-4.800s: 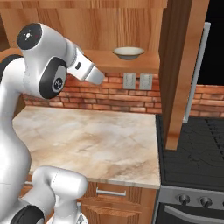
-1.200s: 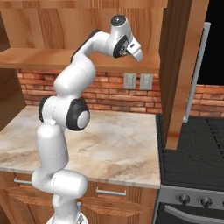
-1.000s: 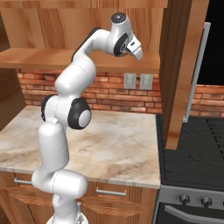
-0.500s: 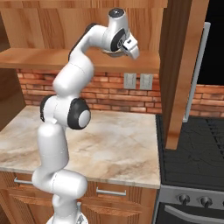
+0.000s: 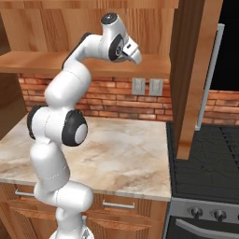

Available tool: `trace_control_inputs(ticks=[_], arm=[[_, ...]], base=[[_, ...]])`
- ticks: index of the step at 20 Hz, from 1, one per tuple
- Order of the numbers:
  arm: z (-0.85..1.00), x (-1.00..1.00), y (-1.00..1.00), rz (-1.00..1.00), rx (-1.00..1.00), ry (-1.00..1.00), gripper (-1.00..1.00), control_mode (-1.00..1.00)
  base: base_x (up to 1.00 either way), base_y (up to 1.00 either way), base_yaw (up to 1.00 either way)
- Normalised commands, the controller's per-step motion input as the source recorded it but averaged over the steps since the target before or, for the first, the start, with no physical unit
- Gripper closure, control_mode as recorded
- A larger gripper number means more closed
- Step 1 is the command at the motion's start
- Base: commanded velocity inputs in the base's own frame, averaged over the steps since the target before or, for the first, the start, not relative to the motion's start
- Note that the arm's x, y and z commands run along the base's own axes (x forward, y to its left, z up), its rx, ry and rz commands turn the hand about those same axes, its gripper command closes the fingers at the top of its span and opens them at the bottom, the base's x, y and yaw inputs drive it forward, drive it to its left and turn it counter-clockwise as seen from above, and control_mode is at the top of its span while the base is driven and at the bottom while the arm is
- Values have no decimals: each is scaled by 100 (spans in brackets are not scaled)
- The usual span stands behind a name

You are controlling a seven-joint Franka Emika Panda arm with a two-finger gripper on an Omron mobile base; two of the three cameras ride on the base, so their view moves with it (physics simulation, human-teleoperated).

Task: Take the smaller bowl and place it next to the appetizer plate on the dining counter , and place the larger bowl next to the plate with cooked food.

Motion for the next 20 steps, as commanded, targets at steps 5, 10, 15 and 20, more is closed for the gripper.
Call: trace_control_inputs(ticks=[5, 10, 15, 20], arm=[[30, -85, 15, 0, -8, -26, 100, -100], [45, -98, 20, 1, 0, 5, 100, -100], [55, -91, 23, 3, 6, 24, 100, -100], [37, -84, 29, 8, 12, 28, 100, -100]], base=[[0, 0, 0], [0, 0, 0], [0, 0, 0], [0, 0, 0]])
